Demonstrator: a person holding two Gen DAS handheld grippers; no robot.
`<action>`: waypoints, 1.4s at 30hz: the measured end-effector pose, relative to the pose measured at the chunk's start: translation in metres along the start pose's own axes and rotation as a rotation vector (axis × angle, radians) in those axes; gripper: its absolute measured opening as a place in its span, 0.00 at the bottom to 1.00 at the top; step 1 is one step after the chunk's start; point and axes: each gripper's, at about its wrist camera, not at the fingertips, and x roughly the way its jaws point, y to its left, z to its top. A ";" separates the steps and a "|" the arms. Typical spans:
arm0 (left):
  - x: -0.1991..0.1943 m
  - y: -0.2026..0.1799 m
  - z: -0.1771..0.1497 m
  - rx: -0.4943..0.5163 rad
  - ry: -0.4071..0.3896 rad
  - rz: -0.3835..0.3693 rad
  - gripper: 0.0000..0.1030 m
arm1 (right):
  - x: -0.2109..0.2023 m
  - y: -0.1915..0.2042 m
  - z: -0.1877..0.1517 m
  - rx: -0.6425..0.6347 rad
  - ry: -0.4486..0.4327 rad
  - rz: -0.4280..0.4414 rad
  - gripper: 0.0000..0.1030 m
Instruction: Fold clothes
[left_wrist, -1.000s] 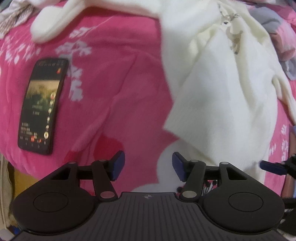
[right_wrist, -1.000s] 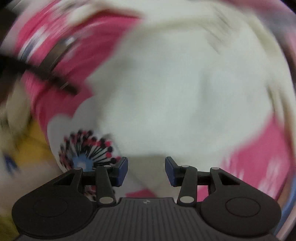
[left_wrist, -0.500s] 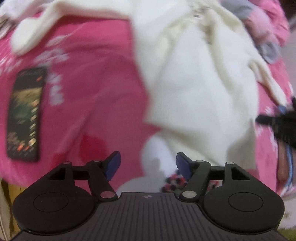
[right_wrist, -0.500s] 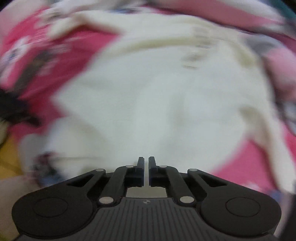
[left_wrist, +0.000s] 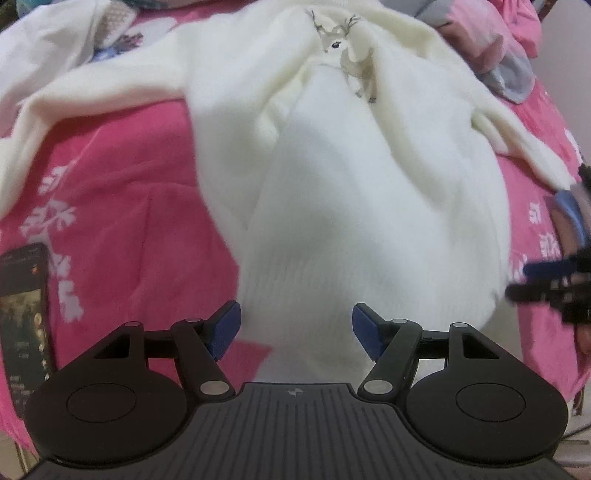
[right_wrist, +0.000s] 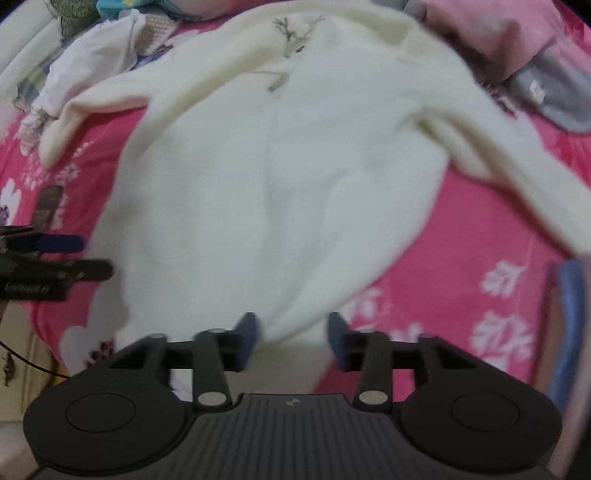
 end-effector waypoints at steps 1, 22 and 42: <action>0.003 0.001 0.003 0.010 0.005 0.001 0.65 | 0.003 0.000 -0.002 0.023 0.009 0.017 0.46; 0.013 0.007 0.028 -0.032 0.099 -0.048 0.14 | 0.008 0.052 -0.055 -0.050 -0.030 -0.099 0.93; 0.028 0.014 0.044 0.013 0.189 -0.132 0.16 | 0.036 0.126 -0.074 -0.271 -0.167 -0.374 0.50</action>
